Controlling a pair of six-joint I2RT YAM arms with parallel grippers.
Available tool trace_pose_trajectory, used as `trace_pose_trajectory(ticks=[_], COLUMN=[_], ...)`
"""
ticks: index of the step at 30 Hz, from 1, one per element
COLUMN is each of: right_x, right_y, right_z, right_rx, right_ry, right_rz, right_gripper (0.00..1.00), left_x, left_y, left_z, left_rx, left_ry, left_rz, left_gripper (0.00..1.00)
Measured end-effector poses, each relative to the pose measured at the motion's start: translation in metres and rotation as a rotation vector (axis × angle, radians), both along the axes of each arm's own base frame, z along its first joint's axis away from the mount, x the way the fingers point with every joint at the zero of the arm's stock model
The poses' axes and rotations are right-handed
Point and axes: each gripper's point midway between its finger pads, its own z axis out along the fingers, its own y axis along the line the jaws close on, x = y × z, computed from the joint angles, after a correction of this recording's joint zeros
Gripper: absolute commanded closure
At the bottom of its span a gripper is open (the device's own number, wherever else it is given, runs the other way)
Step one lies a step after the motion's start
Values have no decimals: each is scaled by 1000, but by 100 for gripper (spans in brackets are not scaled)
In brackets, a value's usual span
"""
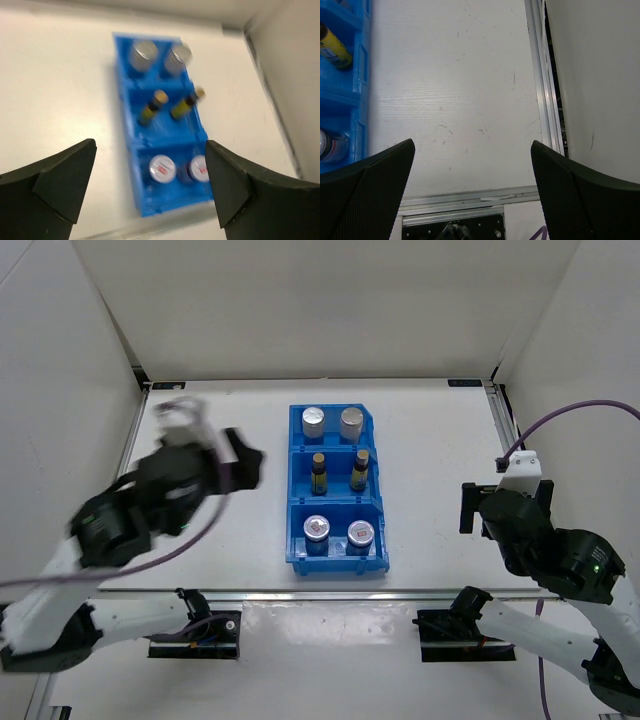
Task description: Organize the condiment bottles
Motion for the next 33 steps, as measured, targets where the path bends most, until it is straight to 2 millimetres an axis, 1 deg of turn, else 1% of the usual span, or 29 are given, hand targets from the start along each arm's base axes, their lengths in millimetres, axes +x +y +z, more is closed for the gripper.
trace_pose_trajectory(ticks=[1,2,3,4,5,6,8,10,11,14,17,20,21,24,26,29,33], right_x=[0,0,0,0,0,0,0,-1,-1,0,0,2,3,5,5,6,9], right_y=[0,0,0,0,0,0,-1,-1,-1,0,1,3,4,7,7,8,12], right_z=[0,0,0,0,0,0,0,0,0,0,0,-1,-2,-2,-2,-2,-4], right_rx=[0,-1,-2,-3,-4,-4,-4,-1,-1,-1,-4,-14,-17,-21,-19,-21,-44], right_ry=[0,0,0,1,1,0,-1,-2,-2,-2,2,11,13,17,16,17,34], right_rz=[0,1,1,2,2,3,3,4,4,4,5,6,6,7,7,7,9], right_gripper=[0,0,0,0,0,0,0,0,0,0,0,0,0,0,0,0,0], left_x=[-9,-21,-31,-39,-48,-55,-64,-68,-68,-67,-62,-50,-43,-30,-24,-20,-20], left_y=[30,64,92,116,141,159,183,195,199,210,209,192,182,162,152,146,148], left_z=[14,24,26,23,13,3,-35,-61,-67,-67,-66,-70,-74,-84,-91,-96,-97], left_rx=[-33,-64,-89,-103,-121,-132,-113,-86,-77,-71,-35,73,134,256,317,365,369], left_ry=[-57,-112,-150,-178,-201,-213,-204,-188,-186,-202,-199,-166,-146,-102,-78,-59,-56], left_rz=[39,84,128,171,220,254,308,335,354,424,450,446,439,417,404,393,404], left_gripper=[0,0,0,0,0,0,0,0,0,0,0,0,0,0,0,0,0])
